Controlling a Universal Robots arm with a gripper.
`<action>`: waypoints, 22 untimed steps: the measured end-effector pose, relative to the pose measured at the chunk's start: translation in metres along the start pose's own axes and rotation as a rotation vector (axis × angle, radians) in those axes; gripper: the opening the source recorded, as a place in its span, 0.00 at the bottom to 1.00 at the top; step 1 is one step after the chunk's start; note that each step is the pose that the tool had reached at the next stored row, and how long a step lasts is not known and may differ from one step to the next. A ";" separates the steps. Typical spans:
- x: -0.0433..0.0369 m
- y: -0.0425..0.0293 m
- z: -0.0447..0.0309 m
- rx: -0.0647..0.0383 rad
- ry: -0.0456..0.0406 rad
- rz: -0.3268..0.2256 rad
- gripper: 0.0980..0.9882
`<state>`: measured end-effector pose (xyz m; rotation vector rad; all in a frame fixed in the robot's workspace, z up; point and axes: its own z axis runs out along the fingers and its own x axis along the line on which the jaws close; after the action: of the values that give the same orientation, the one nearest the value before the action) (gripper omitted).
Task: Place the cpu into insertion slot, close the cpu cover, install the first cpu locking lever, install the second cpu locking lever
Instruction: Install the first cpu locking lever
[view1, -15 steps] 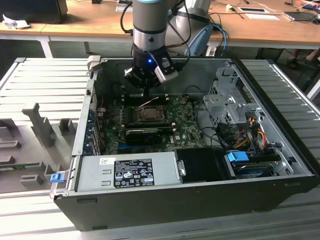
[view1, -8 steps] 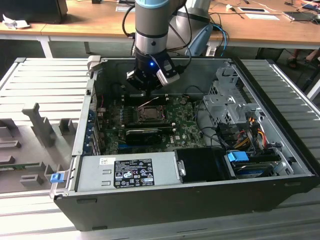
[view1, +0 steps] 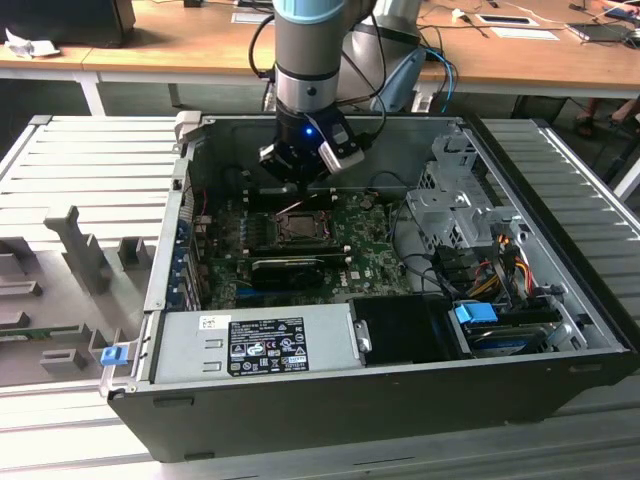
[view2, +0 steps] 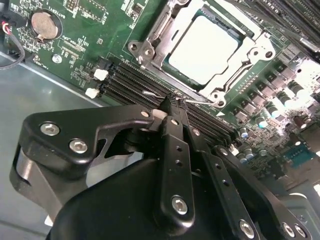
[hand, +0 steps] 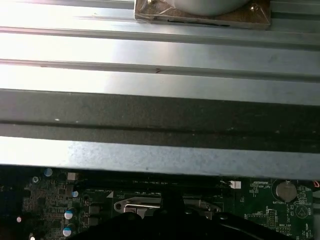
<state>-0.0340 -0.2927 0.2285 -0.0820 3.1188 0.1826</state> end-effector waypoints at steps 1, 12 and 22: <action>-0.0003 0.0004 0.0003 0.000 0.0001 0.000 0.01; -0.0100 0.0013 0.0114 0.000 -0.0036 0.032 0.01; -0.0136 -0.0008 0.0180 0.000 -0.0018 0.016 0.01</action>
<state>-0.0201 -0.2907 0.2108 -0.0567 3.1184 0.1834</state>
